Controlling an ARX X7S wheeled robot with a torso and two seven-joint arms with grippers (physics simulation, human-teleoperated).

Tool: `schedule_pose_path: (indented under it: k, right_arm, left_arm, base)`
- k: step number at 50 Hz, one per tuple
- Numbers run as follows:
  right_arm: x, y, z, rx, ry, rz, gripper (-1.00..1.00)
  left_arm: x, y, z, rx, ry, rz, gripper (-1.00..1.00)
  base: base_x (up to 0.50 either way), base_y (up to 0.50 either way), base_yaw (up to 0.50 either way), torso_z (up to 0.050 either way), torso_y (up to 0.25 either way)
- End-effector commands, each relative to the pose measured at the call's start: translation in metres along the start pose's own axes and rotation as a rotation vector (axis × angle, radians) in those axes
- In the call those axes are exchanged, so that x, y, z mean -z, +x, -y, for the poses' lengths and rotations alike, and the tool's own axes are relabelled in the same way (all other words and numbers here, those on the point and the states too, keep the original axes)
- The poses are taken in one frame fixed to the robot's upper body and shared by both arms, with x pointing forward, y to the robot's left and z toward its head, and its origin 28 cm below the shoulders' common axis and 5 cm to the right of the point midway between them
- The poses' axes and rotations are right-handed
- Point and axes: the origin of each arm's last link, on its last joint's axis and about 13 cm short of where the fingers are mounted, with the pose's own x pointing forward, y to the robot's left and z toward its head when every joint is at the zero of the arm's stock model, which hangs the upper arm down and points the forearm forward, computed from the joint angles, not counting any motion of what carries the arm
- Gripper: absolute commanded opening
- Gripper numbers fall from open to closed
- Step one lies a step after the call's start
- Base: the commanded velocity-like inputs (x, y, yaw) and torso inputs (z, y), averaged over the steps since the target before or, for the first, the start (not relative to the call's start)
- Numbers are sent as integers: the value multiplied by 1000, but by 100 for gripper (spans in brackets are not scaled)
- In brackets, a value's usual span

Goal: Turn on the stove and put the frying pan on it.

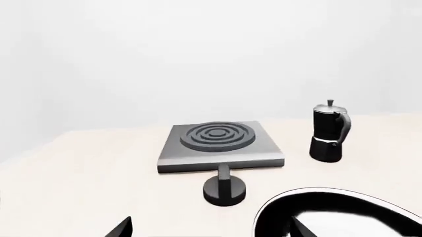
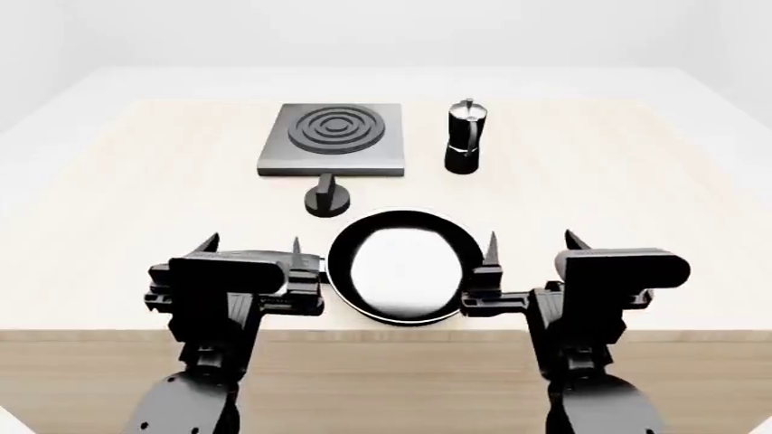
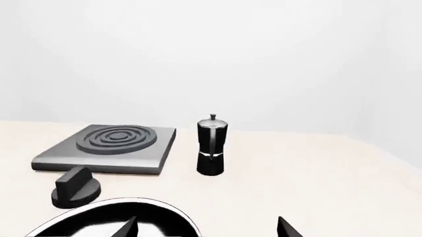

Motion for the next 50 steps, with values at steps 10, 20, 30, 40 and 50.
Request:
schedule_pose_path:
  k: [10,20,30,40,50]
  right_arm:
    - [-70,-28,104,753,-120,96,100]
    - [-58,-57,131,868,-114,61,100]
    - [-57,-55,130,860,-119,53,100]
    - [-56,-56,131,867,-124,46,100]
    - [-54,-55,130,850,-120,39,100]
  left_arm:
    - [-61,6,-12,-5,11,76,100]
    - [-60,9,-16,-19,17,82,100]
    - [-58,9,-17,-23,19,76,100]
    - [-57,9,-16,-22,24,76,100]
    - [-57,10,-17,-30,30,79,100]
  base:
    - [0,0,0,0,0]
    - [252,0,0,0,0]
    - [500,0,0,0,0]
    - [500,0,0,0,0]
    - [500,0,0,0,0]
